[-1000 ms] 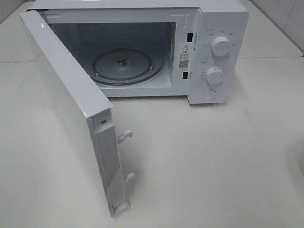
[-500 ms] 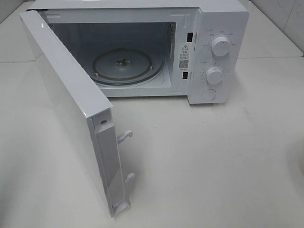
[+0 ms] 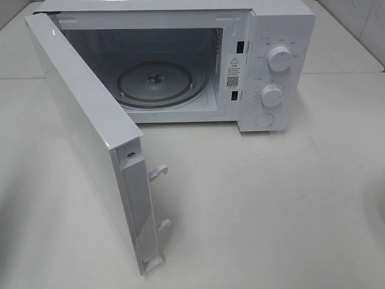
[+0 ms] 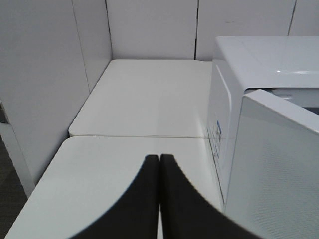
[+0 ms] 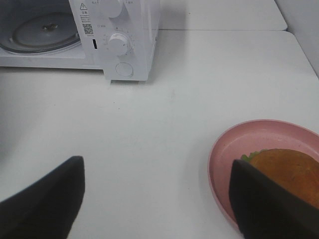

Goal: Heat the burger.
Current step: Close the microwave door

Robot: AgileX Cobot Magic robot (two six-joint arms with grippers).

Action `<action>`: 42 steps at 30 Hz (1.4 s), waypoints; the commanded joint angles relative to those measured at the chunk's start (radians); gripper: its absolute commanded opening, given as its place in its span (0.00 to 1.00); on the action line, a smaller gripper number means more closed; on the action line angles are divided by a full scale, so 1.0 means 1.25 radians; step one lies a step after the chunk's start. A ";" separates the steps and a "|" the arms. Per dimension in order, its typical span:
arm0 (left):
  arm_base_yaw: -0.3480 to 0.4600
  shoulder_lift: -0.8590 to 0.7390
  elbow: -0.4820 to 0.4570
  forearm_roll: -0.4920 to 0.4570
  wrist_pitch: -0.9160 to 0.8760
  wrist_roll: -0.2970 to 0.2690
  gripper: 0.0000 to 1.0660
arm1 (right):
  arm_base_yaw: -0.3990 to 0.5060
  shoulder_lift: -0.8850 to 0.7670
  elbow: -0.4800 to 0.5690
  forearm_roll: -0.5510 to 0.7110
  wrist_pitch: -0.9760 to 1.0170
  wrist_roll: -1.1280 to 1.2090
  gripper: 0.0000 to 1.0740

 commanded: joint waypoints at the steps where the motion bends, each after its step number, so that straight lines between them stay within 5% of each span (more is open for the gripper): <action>1: 0.002 0.050 0.058 -0.006 -0.178 -0.023 0.00 | -0.004 -0.022 0.002 0.000 -0.008 0.006 0.71; 7: 0.002 0.146 0.108 0.037 -0.344 -0.102 0.00 | -0.004 -0.022 0.002 0.000 -0.008 0.006 0.71; 10: 0.002 0.212 0.114 0.132 -0.421 -0.162 0.00 | -0.004 -0.022 0.002 0.000 -0.008 0.006 0.71; 12: 0.002 0.307 0.114 0.302 -0.514 -0.275 0.00 | -0.004 -0.022 0.002 0.000 -0.008 0.006 0.71; 15: 0.002 0.325 0.114 0.343 -0.530 -0.298 0.00 | -0.004 -0.022 0.002 0.000 -0.008 0.006 0.71; 17: 0.002 0.405 0.114 0.456 -0.606 -0.349 0.00 | -0.004 -0.022 0.002 0.000 -0.008 0.006 0.71; 26: -0.016 0.551 0.055 0.525 -0.673 -0.384 0.00 | -0.004 -0.022 0.002 0.000 -0.008 0.006 0.71; 33: -0.123 0.656 -0.028 0.508 -0.642 -0.342 0.00 | -0.004 -0.022 0.002 0.000 -0.008 0.006 0.70; 42: -0.199 0.756 -0.092 0.503 -0.645 -0.342 0.00 | -0.004 -0.022 0.002 0.000 -0.008 0.006 0.70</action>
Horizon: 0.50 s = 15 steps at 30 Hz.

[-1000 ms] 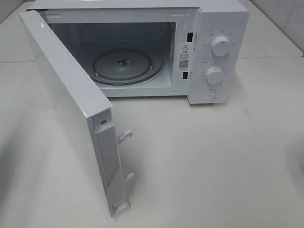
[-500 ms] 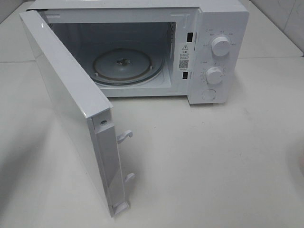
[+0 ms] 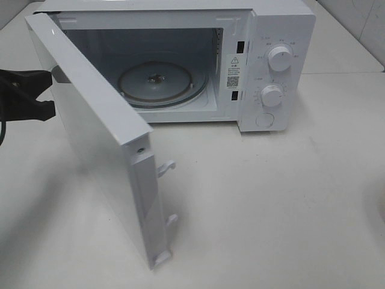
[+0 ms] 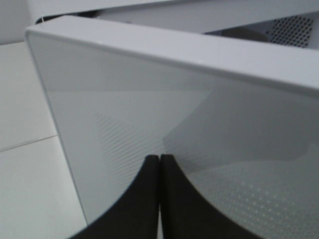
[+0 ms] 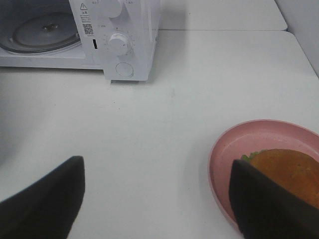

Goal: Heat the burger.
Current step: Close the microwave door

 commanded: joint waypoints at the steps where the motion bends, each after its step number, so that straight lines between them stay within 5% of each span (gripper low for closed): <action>1: -0.034 0.024 -0.025 0.014 -0.009 0.001 0.00 | -0.004 -0.022 0.002 0.000 -0.008 0.006 0.70; 6: -0.089 0.066 -0.055 -0.018 -0.006 0.018 0.00 | -0.004 -0.022 0.002 0.000 -0.008 0.006 0.70; 15: -0.208 0.140 -0.135 -0.190 0.010 0.067 0.00 | -0.004 -0.022 0.002 0.000 -0.008 0.006 0.70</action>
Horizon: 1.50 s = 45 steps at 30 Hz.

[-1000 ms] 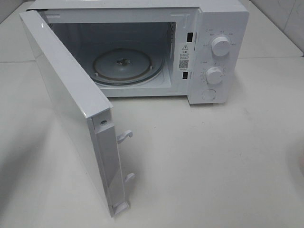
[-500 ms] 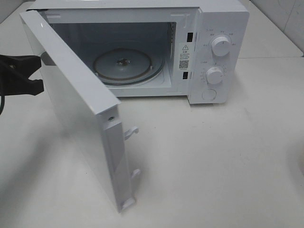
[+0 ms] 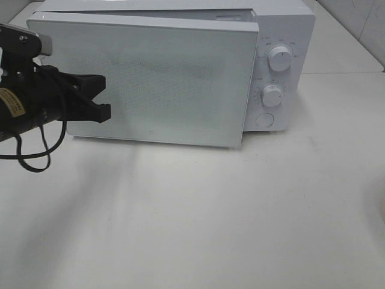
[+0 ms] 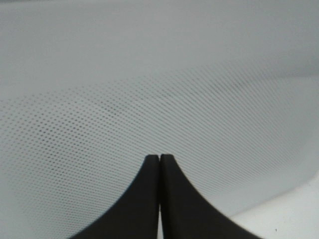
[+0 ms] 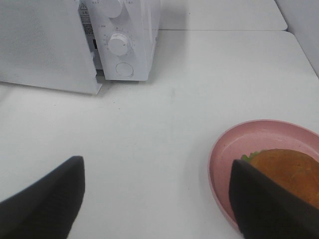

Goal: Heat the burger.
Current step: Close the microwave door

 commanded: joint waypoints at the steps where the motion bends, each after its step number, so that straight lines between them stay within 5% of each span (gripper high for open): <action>1: -0.043 0.018 -0.038 -0.074 0.018 0.026 0.00 | -0.004 -0.022 0.002 0.000 -0.008 0.006 0.70; 10: -0.138 0.087 -0.168 -0.231 0.096 0.123 0.00 | -0.004 -0.022 0.002 0.000 -0.008 0.006 0.70; 35: -0.212 0.259 -0.473 -0.286 0.190 0.144 0.00 | -0.004 -0.022 0.002 0.000 -0.008 0.006 0.70; 45: -0.221 0.270 -0.500 -0.312 0.227 0.147 0.00 | -0.004 -0.022 0.002 0.000 -0.008 0.006 0.70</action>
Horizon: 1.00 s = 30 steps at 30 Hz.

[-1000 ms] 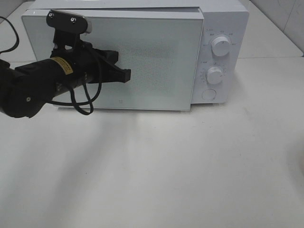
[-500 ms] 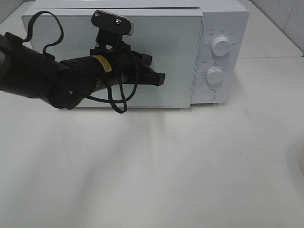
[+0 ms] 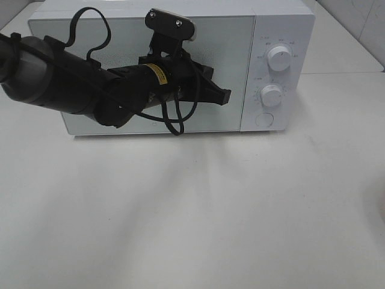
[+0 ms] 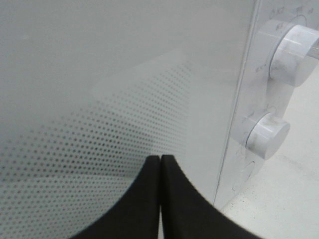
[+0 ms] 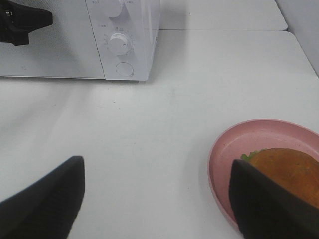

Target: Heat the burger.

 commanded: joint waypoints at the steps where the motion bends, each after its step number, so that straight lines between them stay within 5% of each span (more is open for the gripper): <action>1: 0.023 -0.002 -0.026 -0.085 -0.039 -0.002 0.00 | -0.004 -0.022 0.002 0.000 -0.008 0.006 0.70; 16: -0.061 -0.152 0.029 -0.090 0.250 0.011 0.03 | -0.004 -0.022 0.002 0.000 -0.008 0.006 0.70; 18: -0.061 -0.188 0.034 -0.090 0.350 0.012 0.21 | -0.004 -0.022 0.002 0.000 -0.008 0.006 0.70; 19: -0.061 -0.188 0.034 -0.090 0.350 0.012 0.21 | -0.004 -0.022 0.002 0.000 -0.008 0.006 0.70; 21: -0.061 -0.214 0.034 -0.085 0.447 0.012 0.55 | -0.004 -0.022 0.002 0.000 -0.008 0.006 0.70; 22: -0.061 -0.214 0.034 -0.085 0.447 0.012 0.55 | -0.004 -0.022 0.002 0.000 -0.008 0.006 0.70; 23: -0.061 -0.227 0.034 -0.085 0.498 0.011 0.79 | -0.004 -0.022 0.002 0.000 -0.008 0.006 0.70; 24: -0.061 -0.227 0.034 -0.085 0.498 0.011 0.79 | -0.004 -0.022 0.002 0.000 -0.008 0.006 0.70; 26: -0.061 -0.247 0.034 -0.085 0.587 0.012 0.95 | -0.004 -0.022 0.002 0.000 -0.008 0.006 0.70; 30: -0.061 -0.267 0.034 -0.091 0.682 0.010 0.95 | -0.004 -0.022 0.002 0.000 -0.008 0.006 0.70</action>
